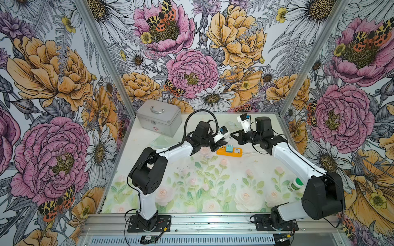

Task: Charge the electric toothbrush
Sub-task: Insert the charging cable into the electric toothbrush.

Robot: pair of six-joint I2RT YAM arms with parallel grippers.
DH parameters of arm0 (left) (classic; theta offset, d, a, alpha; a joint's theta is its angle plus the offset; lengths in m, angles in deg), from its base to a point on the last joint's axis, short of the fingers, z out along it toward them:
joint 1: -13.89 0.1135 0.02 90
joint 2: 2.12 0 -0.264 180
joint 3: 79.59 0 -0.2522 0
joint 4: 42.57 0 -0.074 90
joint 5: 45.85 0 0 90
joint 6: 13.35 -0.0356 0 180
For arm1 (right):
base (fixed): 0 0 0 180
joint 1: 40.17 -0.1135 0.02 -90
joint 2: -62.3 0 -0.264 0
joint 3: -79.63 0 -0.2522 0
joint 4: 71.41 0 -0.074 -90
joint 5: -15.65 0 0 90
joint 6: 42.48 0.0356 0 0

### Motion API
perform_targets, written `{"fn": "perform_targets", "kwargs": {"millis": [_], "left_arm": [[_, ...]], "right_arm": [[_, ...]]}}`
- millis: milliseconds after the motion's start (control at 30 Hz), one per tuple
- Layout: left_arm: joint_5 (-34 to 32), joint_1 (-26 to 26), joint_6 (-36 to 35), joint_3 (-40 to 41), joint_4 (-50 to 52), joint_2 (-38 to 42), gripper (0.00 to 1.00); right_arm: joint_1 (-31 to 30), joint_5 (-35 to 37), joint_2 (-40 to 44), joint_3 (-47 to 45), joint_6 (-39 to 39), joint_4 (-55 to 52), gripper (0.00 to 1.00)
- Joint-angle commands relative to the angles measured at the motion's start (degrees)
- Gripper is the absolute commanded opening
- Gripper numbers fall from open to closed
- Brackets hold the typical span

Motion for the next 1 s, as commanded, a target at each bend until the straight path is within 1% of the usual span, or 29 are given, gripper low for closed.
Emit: {"fn": "perform_targets", "kwargs": {"millis": [0,133,267,333,400,433,600,833,967], "left_arm": [[0.9,-1.2,1.4,-4.2,-8.0,0.0,0.0],[0.1,-1.5,2.2,-4.2,-11.0,-0.4,0.0],[-0.2,-1.4,0.5,-4.7,-11.4,-1.0,0.0],[-0.4,-1.6,-3.1,-4.3,-11.2,-1.1,0.0],[-1.6,-1.9,-8.7,-3.0,-11.2,-1.0,0.0],[-1.1,-1.8,-10.4,-2.8,-11.2,-1.1,0.0],[0.4,-0.9,-16.5,-2.5,-10.7,-1.6,0.0],[2.5,0.2,-15.1,-3.9,-11.0,-2.8,0.0],[5.9,1.0,-11.7,-5.2,-10.6,-3.3,0.0]], "right_arm": [[-1.3,-3.2,-2.0,0.1,0.1,-0.4,0.0],[-1.8,-1.8,-2.7,-0.7,-0.1,-0.4,0.0],[-1.7,-1.0,-2.1,-1.1,-0.1,-0.4,0.0],[-1.7,0.4,-1.3,-1.1,0.3,-0.1,0.0],[-1.4,1.4,-0.2,-1.2,0.8,0.6,0.0],[-1.3,1.4,0.2,-1.2,0.9,0.7,0.0],[-0.8,1.7,2.3,-1.3,1.2,1.8,0.0],[-0.5,1.2,4.3,-2.3,1.3,3.1,0.0],[-0.5,0.7,4.4,-2.9,1.4,4.1,0.0]]}}
